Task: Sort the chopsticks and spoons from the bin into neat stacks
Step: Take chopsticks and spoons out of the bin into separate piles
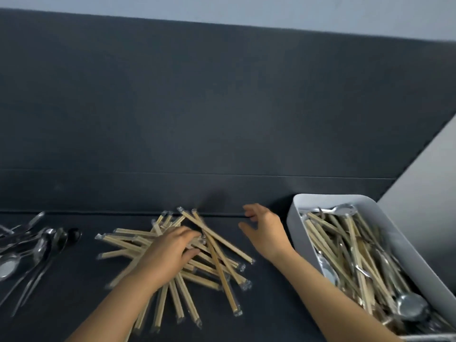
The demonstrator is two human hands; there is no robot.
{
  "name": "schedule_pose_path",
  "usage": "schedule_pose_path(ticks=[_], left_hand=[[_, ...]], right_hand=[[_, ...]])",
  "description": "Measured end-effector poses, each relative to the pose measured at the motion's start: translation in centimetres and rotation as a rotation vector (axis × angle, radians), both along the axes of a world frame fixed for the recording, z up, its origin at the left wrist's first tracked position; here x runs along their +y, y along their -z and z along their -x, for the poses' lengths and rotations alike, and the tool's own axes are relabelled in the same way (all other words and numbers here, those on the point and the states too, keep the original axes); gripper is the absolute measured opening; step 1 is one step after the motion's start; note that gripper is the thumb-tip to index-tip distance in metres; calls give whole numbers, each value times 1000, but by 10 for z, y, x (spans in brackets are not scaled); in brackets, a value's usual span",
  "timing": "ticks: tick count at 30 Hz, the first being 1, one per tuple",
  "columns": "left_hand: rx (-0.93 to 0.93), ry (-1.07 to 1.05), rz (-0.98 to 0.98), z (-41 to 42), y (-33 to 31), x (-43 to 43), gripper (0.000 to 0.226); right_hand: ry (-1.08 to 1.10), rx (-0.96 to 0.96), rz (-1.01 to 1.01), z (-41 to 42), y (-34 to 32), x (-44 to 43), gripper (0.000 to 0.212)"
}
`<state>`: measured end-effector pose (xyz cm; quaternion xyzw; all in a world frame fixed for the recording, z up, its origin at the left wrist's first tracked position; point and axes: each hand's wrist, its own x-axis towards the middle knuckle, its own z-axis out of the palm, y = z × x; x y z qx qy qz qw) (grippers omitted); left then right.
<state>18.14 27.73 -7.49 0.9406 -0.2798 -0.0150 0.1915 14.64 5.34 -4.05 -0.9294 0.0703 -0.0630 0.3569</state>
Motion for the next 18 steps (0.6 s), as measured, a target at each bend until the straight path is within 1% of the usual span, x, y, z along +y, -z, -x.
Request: schedule_pose_path(ticks=[2, 5, 11, 13, 18], left_hand=[[-12, 58, 24, 7, -6, -16, 44], [-11, 141, 34, 17, -15, -43, 46], [-76, 303, 68, 39, -37, -99, 46], [-80, 353, 69, 47, -44, -118, 46], [-80, 448, 75, 61, -54, -162, 48]], right_hand=[[103, -68, 6, 24, -12, -24, 39], [255, -125, 80, 66, -26, -62, 35], [499, -24, 201, 147, -43, -126, 30], [565, 5, 206, 166, -46, -142, 29], [619, -5, 192, 191, -43, -173, 31]])
